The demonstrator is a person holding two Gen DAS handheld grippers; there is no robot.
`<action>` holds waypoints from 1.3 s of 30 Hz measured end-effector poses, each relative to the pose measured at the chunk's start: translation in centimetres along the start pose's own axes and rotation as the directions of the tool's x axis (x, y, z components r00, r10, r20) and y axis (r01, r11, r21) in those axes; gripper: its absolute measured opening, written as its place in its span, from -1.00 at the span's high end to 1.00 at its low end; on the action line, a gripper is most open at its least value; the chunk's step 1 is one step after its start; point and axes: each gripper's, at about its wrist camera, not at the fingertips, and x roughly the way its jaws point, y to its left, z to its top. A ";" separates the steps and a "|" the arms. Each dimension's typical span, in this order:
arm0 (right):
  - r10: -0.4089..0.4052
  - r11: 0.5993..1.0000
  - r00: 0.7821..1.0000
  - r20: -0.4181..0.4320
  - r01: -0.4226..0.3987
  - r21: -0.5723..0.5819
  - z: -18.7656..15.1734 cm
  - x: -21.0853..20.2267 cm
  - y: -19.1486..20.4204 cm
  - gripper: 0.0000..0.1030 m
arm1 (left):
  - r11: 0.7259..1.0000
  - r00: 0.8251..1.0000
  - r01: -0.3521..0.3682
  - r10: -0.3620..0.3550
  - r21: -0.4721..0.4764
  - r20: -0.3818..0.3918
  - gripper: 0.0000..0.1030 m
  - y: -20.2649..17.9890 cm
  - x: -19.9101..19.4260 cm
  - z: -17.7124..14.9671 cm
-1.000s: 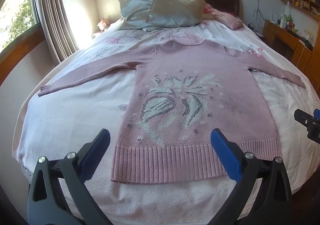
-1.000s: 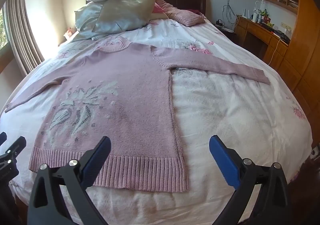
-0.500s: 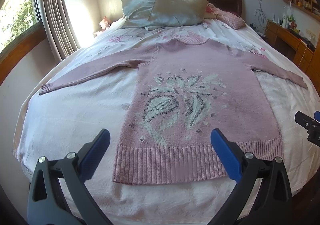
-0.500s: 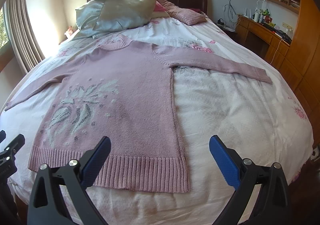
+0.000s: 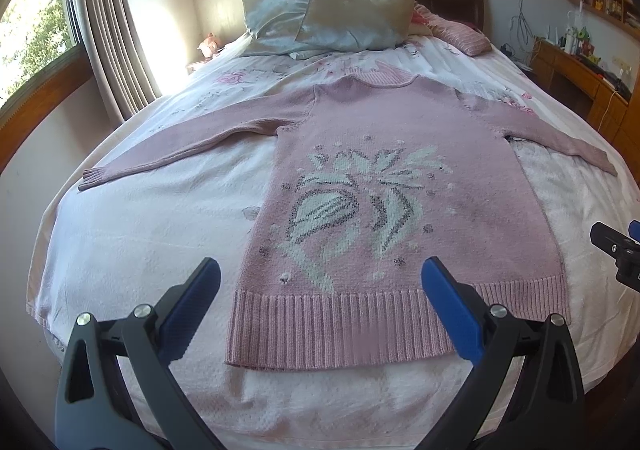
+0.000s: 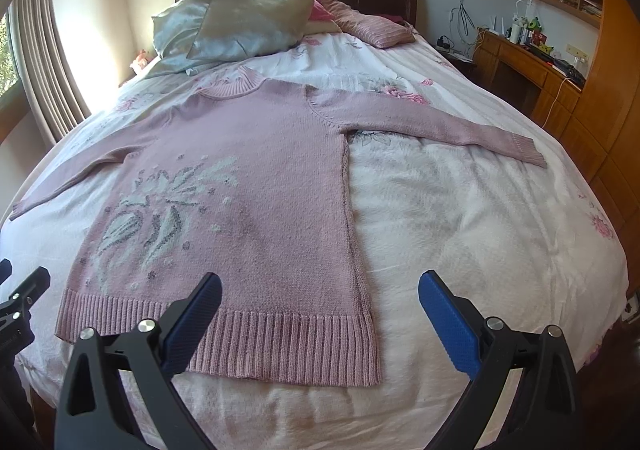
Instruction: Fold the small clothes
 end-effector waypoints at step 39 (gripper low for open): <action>0.007 1.000 1.000 -0.002 -0.007 -0.005 0.0 0.4 0.2 -0.92 | 1.000 1.000 -0.015 0.015 -0.002 -0.009 -0.94 0.4 0.5 -0.2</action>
